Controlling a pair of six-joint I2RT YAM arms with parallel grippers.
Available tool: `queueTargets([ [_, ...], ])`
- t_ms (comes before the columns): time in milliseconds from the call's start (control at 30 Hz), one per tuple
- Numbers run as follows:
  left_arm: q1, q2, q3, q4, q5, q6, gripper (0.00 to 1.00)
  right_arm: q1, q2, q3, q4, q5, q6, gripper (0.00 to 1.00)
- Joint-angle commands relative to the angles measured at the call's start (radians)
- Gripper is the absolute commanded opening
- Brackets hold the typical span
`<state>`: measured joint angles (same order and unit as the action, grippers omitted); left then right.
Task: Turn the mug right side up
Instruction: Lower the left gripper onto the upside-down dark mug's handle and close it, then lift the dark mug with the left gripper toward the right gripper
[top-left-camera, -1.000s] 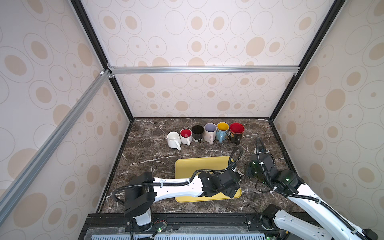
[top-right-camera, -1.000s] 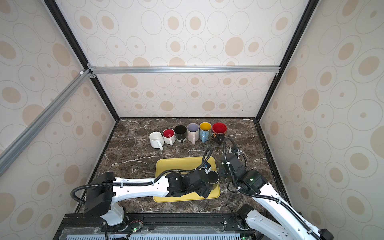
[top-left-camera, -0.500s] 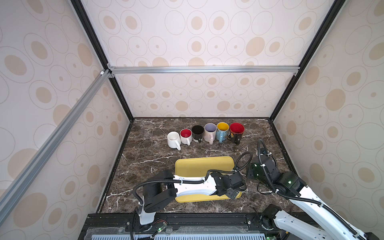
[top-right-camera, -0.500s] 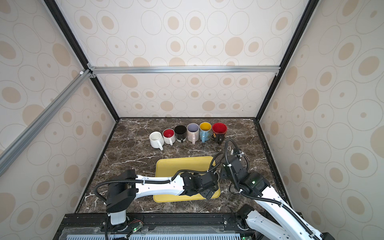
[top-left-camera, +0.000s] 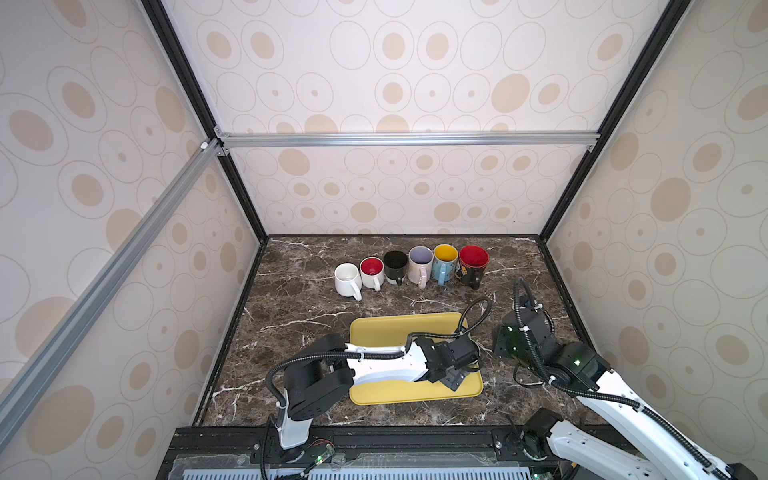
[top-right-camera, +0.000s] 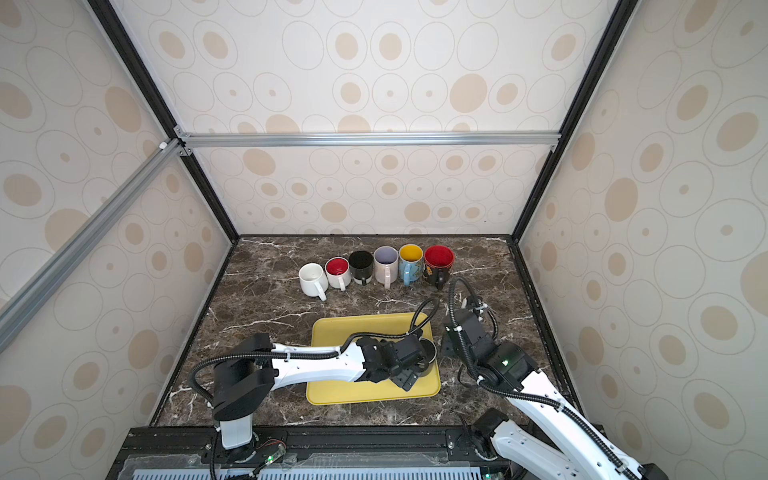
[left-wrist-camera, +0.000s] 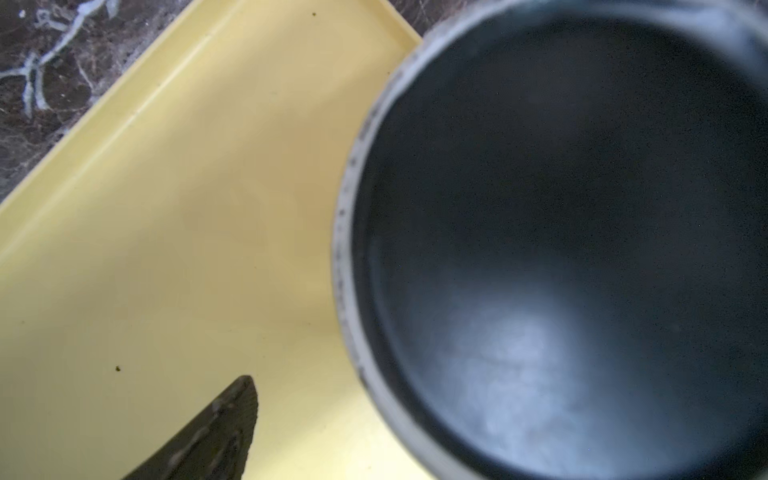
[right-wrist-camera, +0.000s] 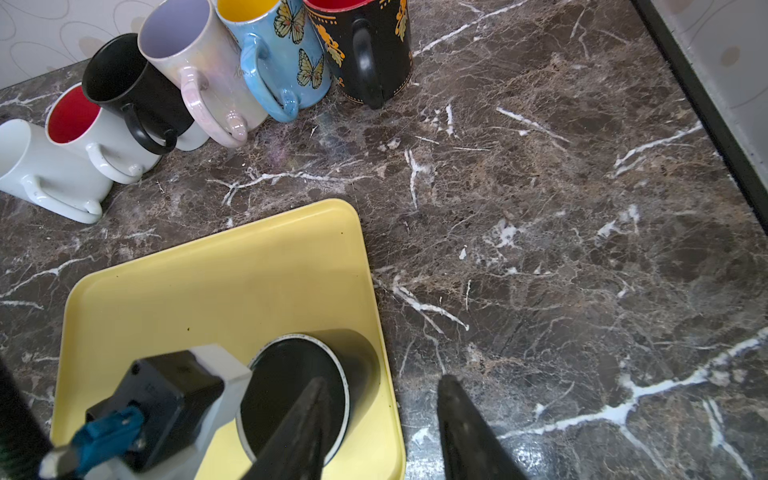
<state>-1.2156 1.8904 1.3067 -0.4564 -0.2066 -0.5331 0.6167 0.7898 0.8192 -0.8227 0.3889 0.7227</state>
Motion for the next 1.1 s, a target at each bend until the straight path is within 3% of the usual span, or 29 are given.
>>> queueTargets([
  [0, 0.009, -0.026, 0.026, 0.012, 0.007, 0.031, 0.9, -0.006, 0.002, 0.011, -0.007, 0.005, -0.008, 0.45],
  [300, 0.015, -0.052, 0.029, 0.041, 0.103, 0.044, 0.75, -0.006, -0.014, -0.007, -0.001, -0.015, 0.01, 0.45],
  [767, 0.034, -0.037, 0.063, 0.022, 0.08, 0.048, 0.46, -0.007, -0.034, -0.027, 0.008, -0.018, 0.021, 0.43],
  [1067, 0.035, -0.013, 0.078, 0.019, 0.075, 0.061, 0.37, -0.007, -0.043, -0.036, 0.019, -0.022, 0.023, 0.42],
])
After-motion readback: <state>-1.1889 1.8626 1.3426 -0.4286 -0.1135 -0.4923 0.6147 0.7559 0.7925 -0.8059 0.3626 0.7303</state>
